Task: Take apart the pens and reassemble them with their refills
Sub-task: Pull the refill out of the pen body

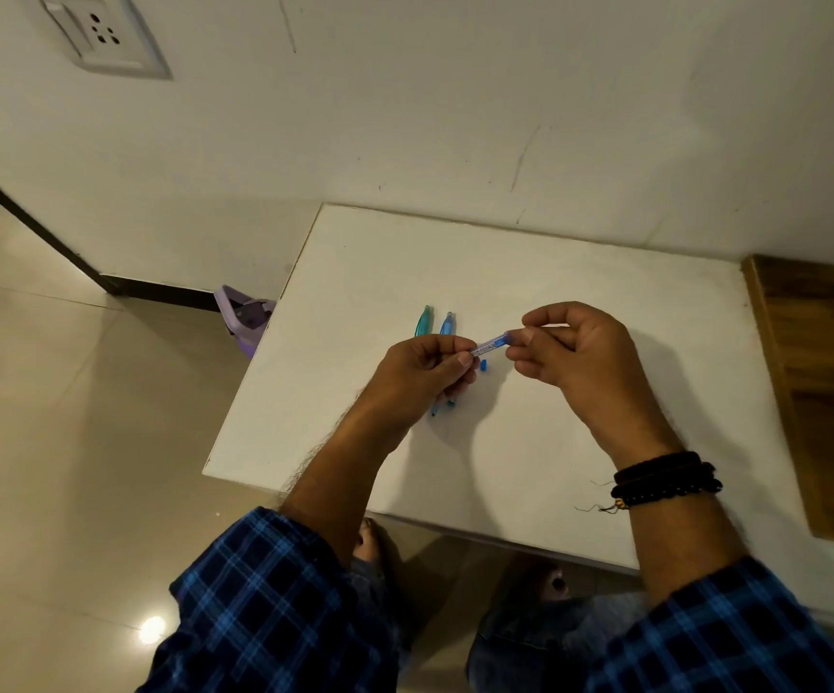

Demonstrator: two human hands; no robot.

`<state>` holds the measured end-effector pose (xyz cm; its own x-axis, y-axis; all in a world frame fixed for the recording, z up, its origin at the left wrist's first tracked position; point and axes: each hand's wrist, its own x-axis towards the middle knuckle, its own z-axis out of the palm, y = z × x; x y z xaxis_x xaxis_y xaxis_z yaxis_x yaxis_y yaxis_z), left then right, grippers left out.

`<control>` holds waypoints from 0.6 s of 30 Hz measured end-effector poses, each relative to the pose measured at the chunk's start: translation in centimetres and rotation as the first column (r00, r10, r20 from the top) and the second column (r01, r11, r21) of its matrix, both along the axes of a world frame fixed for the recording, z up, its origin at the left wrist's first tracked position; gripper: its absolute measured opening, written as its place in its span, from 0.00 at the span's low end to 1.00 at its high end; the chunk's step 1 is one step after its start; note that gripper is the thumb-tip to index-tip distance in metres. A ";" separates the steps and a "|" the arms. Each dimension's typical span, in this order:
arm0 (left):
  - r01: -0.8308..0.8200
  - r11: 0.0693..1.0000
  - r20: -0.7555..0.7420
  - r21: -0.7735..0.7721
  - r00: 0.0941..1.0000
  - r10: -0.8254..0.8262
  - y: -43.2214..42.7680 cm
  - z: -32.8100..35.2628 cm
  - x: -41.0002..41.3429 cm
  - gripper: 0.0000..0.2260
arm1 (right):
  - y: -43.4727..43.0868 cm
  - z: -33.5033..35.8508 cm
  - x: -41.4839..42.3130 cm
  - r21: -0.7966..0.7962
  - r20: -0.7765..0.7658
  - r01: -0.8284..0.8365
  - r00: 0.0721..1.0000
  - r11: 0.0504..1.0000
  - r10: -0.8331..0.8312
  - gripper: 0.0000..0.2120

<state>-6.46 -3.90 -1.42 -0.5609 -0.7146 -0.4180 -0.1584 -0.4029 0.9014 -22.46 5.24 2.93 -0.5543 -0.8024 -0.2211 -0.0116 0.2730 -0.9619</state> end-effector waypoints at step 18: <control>-0.239 0.940 -0.086 -0.245 0.971 0.224 0.0 1.0 -0.3 0.09 | -0.3 -2.0 2.5 0.060 0.397 0.026 0.916 0.998 -0.047 0.06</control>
